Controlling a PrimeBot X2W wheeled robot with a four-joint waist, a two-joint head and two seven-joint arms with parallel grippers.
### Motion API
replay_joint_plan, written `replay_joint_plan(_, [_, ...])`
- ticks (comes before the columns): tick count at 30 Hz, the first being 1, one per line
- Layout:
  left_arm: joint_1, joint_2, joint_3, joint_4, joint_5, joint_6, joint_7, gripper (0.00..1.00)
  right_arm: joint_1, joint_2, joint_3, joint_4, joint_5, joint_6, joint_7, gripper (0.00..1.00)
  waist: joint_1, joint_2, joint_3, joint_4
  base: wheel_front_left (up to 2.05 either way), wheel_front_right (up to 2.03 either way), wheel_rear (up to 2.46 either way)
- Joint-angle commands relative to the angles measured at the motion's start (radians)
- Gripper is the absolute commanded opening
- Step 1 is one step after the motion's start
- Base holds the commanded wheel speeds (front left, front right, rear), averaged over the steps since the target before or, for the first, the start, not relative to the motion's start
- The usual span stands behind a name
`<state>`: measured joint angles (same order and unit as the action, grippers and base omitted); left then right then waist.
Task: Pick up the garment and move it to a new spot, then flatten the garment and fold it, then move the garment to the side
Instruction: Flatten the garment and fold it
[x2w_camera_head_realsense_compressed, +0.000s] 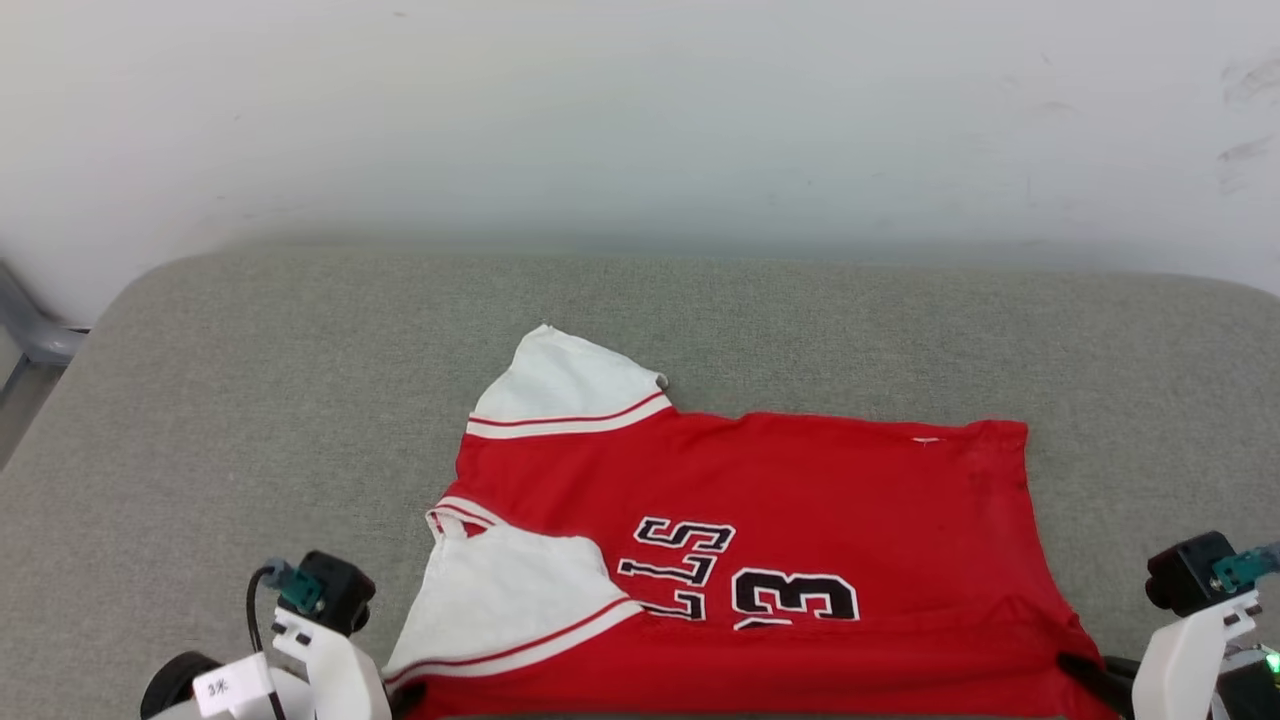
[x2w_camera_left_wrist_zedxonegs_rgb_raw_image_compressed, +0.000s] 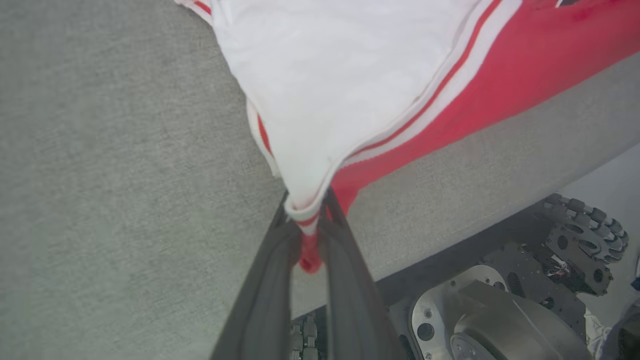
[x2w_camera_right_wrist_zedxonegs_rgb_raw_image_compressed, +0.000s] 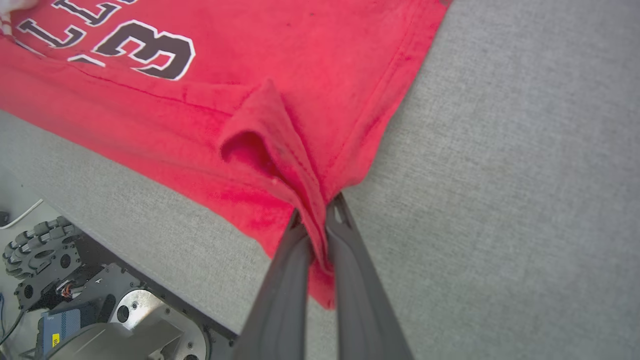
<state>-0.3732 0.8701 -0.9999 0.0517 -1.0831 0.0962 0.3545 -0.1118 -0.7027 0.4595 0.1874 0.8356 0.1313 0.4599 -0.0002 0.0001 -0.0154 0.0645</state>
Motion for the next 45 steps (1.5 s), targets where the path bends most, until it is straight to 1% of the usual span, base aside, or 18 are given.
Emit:
replay_joint_plan(1, [0.020,0.005,-0.003,-0.006,-0.001,0.008,-0.007,0.00,0.019,-0.010,-0.013,-0.006,0.003,-0.001,0.006,0.00,0.0002,-0.0001,-0.002,0.001,0.00,0.00,0.00])
replay_joint_plan(5, [0.072,0.016,-0.015,-0.020,-0.015,0.030,-0.019,0.00,0.104,-0.014,-0.053,-0.029,-0.004,-0.001,0.033,0.00,0.0002,-0.0001,-0.005,0.006,0.00,0.00,0.00])
replay_joint_plan(8, [0.096,0.009,-0.022,-0.012,-0.025,0.036,-0.024,0.00,0.155,0.000,-0.069,-0.036,-0.008,-0.001,0.062,0.00,0.0002,-0.0001,-0.001,0.007,0.00,0.00,0.00])
replay_joint_plan(13, [0.113,-0.019,-0.043,0.046,-0.024,0.025,-0.021,0.00,0.198,0.041,-0.080,0.005,-0.026,-0.001,0.086,0.00,0.0002,-0.0001,0.008,0.008,0.00,0.00,0.00])
replay_joint_plan(17, [0.109,-0.044,-0.044,0.086,-0.029,0.010,-0.030,0.00,0.201,0.070,-0.081,0.027,-0.039,-0.001,0.069,0.00,0.0002,-0.0001,0.011,0.010,0.00,0.00,0.00])
replay_joint_plan(18, [0.108,-0.048,-0.040,0.093,-0.029,0.007,-0.039,0.00,0.200,0.077,-0.087,0.028,-0.039,-0.001,0.058,0.25,0.0002,-0.0001,0.010,0.010,0.00,0.00,0.00])
replay_joint_plan(19, [0.105,-0.048,-0.037,0.098,-0.026,0.008,-0.048,0.40,0.197,0.083,-0.092,0.028,-0.045,-0.001,0.046,0.49,0.0002,-0.0001,0.009,0.011,0.00,0.00,0.00])
replay_joint_plan(20, [0.099,-0.046,-0.034,0.101,-0.016,0.012,-0.057,1.00,0.193,0.088,-0.099,0.025,-0.049,-0.001,0.031,1.00,0.0002,-0.0001,0.007,0.011,0.00,0.00,0.00])
replay_joint_plan(26, [0.085,-0.031,-0.007,0.071,0.000,0.037,-0.111,1.00,0.195,0.115,-0.165,-0.016,-0.092,-0.001,-0.082,1.00,0.0002,-0.0001,-0.011,0.019,0.00,0.00,0.00])
replay_joint_plan(30, [0.075,-0.002,0.024,0.023,0.021,0.060,-0.160,1.00,0.199,0.166,-0.245,-0.061,-0.143,-0.001,-0.181,1.00,0.0002,-0.0001,-0.020,0.022,0.00,0.00,0.00])
replay_joint_plan(36, [0.015,0.026,0.093,-0.009,0.073,0.104,-0.259,1.00,0.180,0.269,-0.363,-0.130,-0.290,-0.001,-0.330,1.00,0.0002,-0.0001,-0.022,0.019,0.00,0.00,0.00])
replay_joint_plan(39, [-0.033,0.010,0.125,-0.002,0.088,0.109,-0.294,1.00,0.172,0.320,-0.405,-0.169,-0.361,-0.001,-0.388,1.00,0.0002,-0.0001,-0.017,0.010,0.00,0.00,0.00])
replay_joint_plan(42, [-0.088,-0.006,0.153,0.025,0.095,0.098,-0.315,1.00,0.165,0.368,-0.434,-0.205,-0.411,-0.001,-0.428,1.00,0.0002,-0.0001,-0.005,-0.004,0.00,0.00,0.00])
replay_joint_plan(45, [-0.157,-0.030,0.152,0.056,0.121,0.080,-0.303,1.00,0.163,0.406,-0.447,-0.237,-0.445,-0.001,-0.445,1.00,0.0002,-0.0001,0.013,-0.021,0.00,0.00,0.00])
